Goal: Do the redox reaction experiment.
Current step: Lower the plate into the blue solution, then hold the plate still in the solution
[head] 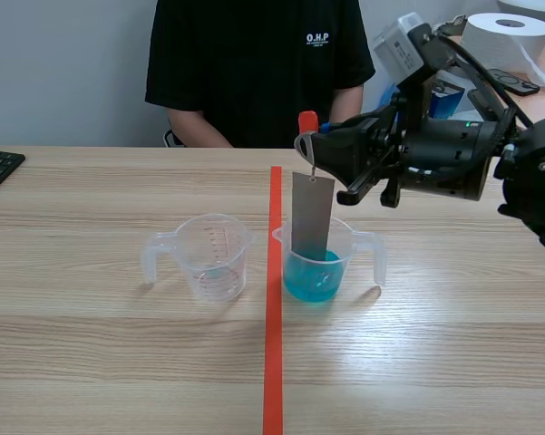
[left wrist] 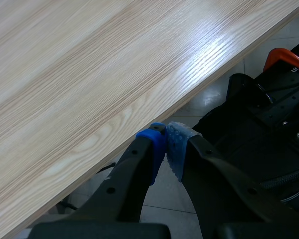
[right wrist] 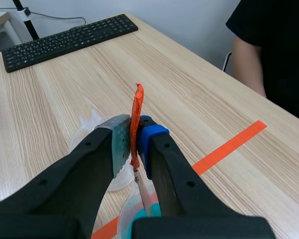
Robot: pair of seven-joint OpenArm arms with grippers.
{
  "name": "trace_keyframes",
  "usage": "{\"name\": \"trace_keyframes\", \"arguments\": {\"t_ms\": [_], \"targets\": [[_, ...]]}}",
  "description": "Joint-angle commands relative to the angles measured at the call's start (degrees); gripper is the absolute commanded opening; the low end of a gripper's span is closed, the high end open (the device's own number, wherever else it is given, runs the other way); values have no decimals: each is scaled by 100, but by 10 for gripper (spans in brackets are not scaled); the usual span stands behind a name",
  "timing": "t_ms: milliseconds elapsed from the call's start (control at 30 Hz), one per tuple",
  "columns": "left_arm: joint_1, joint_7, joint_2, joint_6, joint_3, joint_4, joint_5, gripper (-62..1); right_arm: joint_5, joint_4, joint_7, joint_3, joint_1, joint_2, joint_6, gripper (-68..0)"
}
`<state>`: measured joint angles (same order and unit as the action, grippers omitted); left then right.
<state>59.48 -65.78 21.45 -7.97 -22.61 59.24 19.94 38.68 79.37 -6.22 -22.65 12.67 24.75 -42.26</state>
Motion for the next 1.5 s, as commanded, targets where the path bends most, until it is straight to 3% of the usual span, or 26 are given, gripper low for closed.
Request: {"name": "trace_keyframes", "arguments": {"t_ms": [0,367,1467], "targets": [[37,-68,48,-13,-66,39,-37,-570,-44,-24,184,-26,129,28,-46,-660],[37,-68,48,-13,-66,39,-37,-570,-874,-584,949,-330,129,28,-46,-660],[33,-70,50,-13,-66,39,-39,-570,-1003,-605,962,-330,129,31,-46,-660]]}}
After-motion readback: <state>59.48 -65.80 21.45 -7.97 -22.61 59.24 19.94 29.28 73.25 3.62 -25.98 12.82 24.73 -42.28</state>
